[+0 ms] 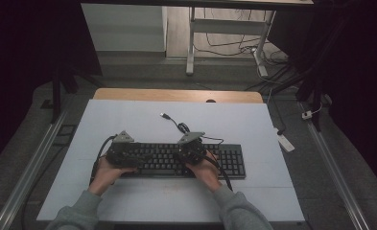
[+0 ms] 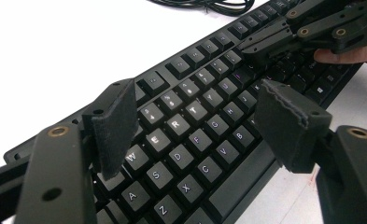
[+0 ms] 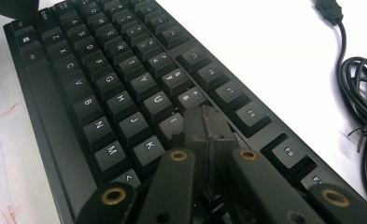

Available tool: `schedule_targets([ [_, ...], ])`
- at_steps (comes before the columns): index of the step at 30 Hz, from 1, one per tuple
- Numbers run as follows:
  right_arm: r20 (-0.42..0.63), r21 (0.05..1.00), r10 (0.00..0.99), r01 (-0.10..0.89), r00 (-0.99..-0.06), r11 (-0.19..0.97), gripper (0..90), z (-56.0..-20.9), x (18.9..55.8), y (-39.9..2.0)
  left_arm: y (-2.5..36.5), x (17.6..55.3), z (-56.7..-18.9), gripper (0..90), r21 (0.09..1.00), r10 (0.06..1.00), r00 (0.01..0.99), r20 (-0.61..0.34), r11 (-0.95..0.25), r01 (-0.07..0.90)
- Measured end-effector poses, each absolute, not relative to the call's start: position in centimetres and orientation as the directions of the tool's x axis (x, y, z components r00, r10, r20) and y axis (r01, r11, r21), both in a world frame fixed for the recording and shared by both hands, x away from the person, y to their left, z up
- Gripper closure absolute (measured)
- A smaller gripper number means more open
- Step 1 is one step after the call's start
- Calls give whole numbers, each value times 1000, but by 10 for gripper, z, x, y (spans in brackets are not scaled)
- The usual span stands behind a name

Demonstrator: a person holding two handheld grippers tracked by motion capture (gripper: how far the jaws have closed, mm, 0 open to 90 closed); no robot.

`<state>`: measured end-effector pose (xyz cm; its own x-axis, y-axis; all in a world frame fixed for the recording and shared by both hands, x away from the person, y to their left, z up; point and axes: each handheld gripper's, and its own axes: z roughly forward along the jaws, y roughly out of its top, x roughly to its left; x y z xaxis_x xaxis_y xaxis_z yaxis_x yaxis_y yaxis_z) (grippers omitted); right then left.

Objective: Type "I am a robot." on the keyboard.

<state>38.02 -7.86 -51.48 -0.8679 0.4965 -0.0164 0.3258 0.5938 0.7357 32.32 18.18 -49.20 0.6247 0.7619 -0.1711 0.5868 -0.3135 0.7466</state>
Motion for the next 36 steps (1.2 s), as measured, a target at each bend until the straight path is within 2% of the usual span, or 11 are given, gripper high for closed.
schedule_targets([
  [6, -19, 735, 496, 324, -868, 596, 896, -516, 380, -79, 182, 323, -492, 301, 747, 763, 624, -170, -313, 587],
  [17, 1, 797, 518, 314, -855, 516, 888, -496, 368, -103, 185, 323, -492, 301, 749, 768, 618, -170, -307, 587],
  [29, -7, 815, 544, 310, -839, 489, 641, -492, 349, -149, 185, 323, -491, 303, 752, 766, 621, -167, -308, 582],
  [36, -10, 817, 556, 314, -831, 483, 592, -493, 339, -170, 186, 323, -491, 305, 757, 769, 617, -166, -302, 580],
])
